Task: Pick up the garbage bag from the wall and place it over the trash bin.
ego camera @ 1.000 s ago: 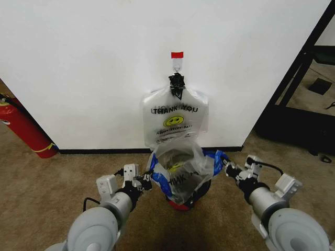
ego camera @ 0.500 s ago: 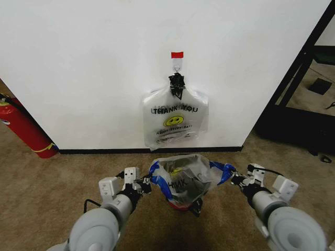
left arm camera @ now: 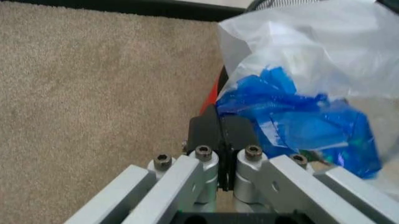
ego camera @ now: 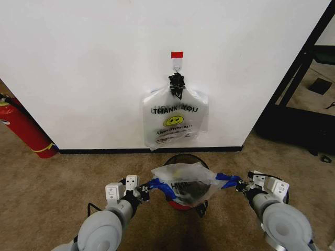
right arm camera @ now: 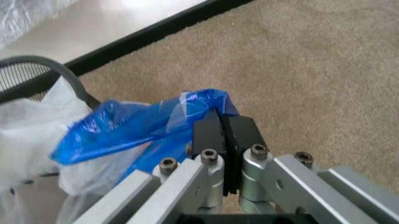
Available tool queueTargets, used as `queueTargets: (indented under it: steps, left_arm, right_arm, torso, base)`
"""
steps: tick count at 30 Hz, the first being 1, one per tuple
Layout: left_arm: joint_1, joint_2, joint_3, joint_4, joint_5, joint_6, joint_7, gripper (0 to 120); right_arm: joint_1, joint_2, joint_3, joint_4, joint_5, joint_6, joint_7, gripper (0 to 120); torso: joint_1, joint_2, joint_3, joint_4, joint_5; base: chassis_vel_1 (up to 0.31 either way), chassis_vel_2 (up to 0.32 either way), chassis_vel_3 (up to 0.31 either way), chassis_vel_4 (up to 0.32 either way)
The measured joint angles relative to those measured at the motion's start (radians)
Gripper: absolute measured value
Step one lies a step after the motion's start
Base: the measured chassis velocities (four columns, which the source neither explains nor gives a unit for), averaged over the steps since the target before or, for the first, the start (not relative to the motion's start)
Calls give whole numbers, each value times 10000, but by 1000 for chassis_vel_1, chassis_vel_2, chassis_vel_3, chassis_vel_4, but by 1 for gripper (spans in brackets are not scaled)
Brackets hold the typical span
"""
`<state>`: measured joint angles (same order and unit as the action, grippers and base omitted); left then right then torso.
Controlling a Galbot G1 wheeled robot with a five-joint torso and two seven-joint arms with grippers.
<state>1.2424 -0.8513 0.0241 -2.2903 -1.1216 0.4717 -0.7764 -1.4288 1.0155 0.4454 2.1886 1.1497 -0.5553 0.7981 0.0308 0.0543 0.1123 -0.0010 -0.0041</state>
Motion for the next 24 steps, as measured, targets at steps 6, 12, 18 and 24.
queueTargets:
  steps: [6,12,18,24]
  left_arm:
    - [539,361,13,-78,480,33,240,0]
    - [1104,771,-195,-532,624,63,276,0]
    - [1613,664,-90,-470,1069,45,430,0]
    - [1435,495,179,443,1644,-165,795,0]
  right_arm:
    - [281,32,-605,-464,-675,-90,-204,0]
    - [310,117,-902,-595,-1113,-196,-354,0]
    - [155,133,-1054,-654,-1656,-208,-485,0]
    - [252,99,-975,-1154,-1952,-87,-664,0]
  torso:
    - [0,0,0,2,0]
    - [0,0,0,0,0]
    - [0,0,0,0,-1]
    - [0,0,0,-2,-1]
  base:
    - [0,0,0,0]
    - [0,0,0,0]
    - [0,0,0,0]
    - [0,0,0,0]
